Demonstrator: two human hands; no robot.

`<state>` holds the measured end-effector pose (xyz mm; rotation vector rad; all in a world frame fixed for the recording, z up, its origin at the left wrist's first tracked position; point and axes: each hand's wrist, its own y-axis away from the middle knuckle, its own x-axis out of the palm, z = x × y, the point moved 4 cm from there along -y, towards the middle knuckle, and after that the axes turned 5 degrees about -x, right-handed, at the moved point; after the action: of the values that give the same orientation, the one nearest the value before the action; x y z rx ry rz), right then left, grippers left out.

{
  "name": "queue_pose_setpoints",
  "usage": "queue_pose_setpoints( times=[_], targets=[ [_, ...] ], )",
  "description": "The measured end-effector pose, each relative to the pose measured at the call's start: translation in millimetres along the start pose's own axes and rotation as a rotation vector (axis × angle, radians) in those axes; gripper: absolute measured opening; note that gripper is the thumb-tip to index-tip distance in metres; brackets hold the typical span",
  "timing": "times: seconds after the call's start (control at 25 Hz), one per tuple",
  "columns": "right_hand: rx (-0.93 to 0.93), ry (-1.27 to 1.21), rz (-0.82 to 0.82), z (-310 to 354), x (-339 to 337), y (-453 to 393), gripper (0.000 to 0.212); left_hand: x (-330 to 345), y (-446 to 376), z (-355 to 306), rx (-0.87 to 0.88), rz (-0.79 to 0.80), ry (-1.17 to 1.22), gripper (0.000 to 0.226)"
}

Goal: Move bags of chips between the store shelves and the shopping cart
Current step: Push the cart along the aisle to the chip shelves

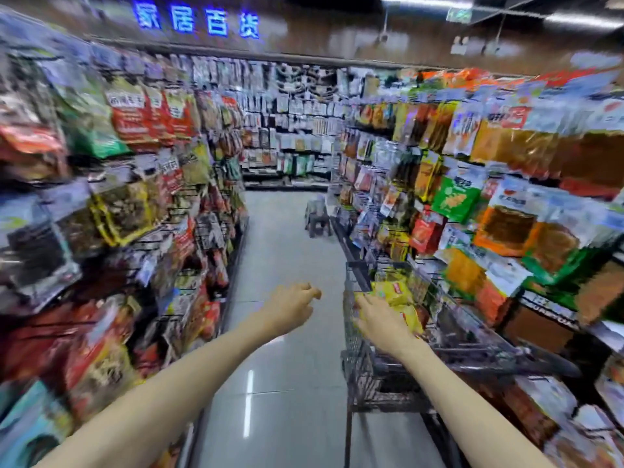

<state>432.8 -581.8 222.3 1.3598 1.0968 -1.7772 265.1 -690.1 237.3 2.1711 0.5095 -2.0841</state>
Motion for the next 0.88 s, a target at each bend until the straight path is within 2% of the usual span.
queue_pose_setpoints(
  times=[0.16, 0.32, 0.44, 0.68, 0.88],
  targets=[
    [-0.046, -0.066, 0.079, 30, 34, -67, 0.034, 2, -3, 68, -0.065, -0.024, -0.010, 0.038],
    [-0.099, -0.106, 0.122, 30, 69, -141, 0.031, 20, -35, 113, -0.126, -0.005, -0.015, 0.037],
    [-0.118, -0.134, 0.150, 14, 97, -205, 0.030, 28, -83, 147, -0.153, 0.011, -0.061, 0.038],
    [-0.114, -0.176, 0.085, -34, 126, -350, 0.030, 28, -210, 224, -0.211, -0.010, -0.090, 0.037],
    [-0.063, -0.177, 0.167, -75, 166, -414, 0.029, 72, -289, 261, -0.215, 0.075, -0.038, 0.035]
  ],
)
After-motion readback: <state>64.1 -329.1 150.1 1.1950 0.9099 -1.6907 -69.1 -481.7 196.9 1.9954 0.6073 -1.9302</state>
